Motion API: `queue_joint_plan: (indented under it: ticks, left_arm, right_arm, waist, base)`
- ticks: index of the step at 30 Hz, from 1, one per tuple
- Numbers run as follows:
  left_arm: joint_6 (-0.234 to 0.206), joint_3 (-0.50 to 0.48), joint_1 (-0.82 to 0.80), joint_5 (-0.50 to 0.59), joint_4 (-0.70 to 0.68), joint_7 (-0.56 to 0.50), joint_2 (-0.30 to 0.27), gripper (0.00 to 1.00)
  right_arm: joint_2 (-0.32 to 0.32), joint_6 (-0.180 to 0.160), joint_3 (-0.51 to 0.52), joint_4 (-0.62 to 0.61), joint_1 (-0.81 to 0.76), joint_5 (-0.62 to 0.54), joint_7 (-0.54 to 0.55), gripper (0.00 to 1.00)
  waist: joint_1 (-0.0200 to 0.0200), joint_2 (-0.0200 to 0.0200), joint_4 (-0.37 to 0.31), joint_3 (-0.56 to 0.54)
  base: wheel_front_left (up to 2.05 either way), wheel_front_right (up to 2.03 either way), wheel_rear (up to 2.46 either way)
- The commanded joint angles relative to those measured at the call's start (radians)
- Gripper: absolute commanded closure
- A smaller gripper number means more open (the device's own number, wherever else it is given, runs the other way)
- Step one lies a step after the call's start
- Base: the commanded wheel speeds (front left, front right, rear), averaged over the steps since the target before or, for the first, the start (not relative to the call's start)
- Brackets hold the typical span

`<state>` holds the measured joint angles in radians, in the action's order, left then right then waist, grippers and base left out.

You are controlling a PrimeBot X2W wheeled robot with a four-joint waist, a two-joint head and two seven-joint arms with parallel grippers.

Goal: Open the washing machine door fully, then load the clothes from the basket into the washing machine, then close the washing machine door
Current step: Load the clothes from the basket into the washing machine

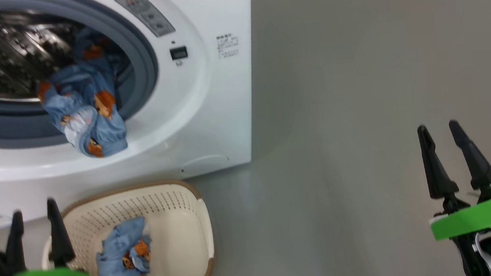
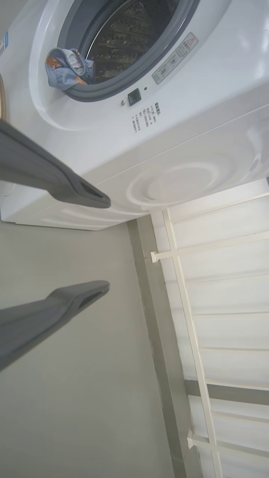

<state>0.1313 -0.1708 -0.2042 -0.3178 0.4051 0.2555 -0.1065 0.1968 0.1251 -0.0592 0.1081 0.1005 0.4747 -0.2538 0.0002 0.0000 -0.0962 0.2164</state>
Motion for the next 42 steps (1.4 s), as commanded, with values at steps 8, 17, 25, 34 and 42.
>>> queue_joint_plan:
  ticks: [8,17,25,34,42]
  left_arm:
    - [-0.001,0.018,-0.215,-0.020,0.098,0.006,-0.084,0.00]
    - [-0.001,0.060,-0.411,-0.037,0.248,0.006,-0.145,0.00]
    - [-0.001,0.079,-0.500,-0.057,0.339,0.006,-0.175,0.00]
    - [-0.001,0.109,-0.533,-0.066,0.394,0.006,-0.202,1.00]
    - [-0.001,0.114,-0.552,-0.038,0.331,0.006,-0.214,1.00]
  right_arm:
    - [-0.006,0.006,-0.026,-0.036,0.110,-0.003,-0.008,0.00]
    - [-0.033,0.006,-0.034,-0.036,0.193,-0.003,-0.008,0.00]
    - [-0.047,0.006,-0.035,-0.031,0.214,-0.004,-0.008,0.00]
    - [-0.055,0.006,-0.037,-0.028,0.212,-0.004,-0.008,0.00]
    - [-0.066,0.006,-0.031,-0.030,0.200,-0.003,-0.008,0.00]
  waist:
    - [-0.0002,0.0000,-0.036,0.184]
    - [-0.0002,0.0000,-0.066,0.293]
    - [-0.0002,0.0000,-0.089,0.313]
    - [-0.0002,0.0000,-0.110,0.306]
    - [-0.0002,0.0000,-0.111,0.298]
  base:
    - [0.00,0.00,0.00]
    - [0.00,0.00,0.00]
    - [0.00,0.00,0.00]
    - [0.00,0.00,0.00]
    - [0.00,0.00,0.00]
